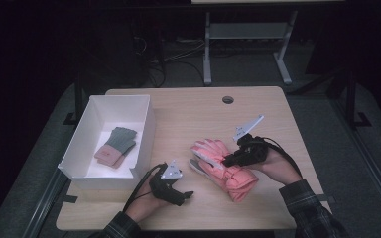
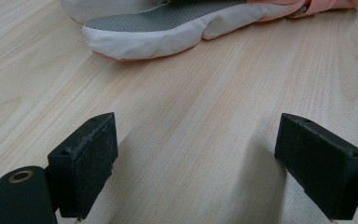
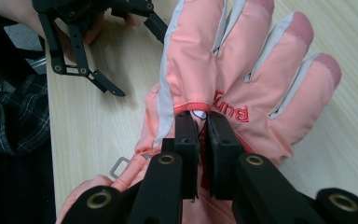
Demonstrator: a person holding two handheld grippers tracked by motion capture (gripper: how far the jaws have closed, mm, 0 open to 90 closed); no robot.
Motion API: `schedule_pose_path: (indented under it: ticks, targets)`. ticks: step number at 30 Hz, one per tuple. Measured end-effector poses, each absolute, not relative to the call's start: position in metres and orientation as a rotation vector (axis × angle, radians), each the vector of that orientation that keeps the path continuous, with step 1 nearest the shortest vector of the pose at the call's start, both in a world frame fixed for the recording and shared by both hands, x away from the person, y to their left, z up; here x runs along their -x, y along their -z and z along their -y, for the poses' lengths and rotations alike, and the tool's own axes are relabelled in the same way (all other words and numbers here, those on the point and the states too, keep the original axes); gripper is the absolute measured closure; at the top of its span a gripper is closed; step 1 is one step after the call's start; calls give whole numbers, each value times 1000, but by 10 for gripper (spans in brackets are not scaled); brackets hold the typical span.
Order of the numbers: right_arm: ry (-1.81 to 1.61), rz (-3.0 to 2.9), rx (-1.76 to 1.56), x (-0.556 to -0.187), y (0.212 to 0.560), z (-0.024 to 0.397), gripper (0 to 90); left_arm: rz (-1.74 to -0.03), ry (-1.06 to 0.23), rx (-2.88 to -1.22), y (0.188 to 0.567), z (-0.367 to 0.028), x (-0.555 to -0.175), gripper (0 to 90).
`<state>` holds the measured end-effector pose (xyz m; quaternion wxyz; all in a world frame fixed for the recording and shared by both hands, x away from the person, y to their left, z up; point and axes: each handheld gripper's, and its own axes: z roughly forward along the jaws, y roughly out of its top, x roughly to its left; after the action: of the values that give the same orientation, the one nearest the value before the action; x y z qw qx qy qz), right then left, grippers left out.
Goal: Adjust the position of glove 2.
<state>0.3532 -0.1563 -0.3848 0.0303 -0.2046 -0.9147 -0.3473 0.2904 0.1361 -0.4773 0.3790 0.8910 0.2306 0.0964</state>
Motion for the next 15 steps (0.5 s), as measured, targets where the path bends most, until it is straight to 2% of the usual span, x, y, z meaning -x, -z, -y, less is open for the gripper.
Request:
schedule_pose_path:
  ticks: [12,15]
  targets:
    - [995,2864,652,-355,406,143,760,-588,-250,-2281,477,-136,-291,124]
    - [1025,2831,666,-354,407,144,695,-600,-253,-2276,477,-135,-291,125]
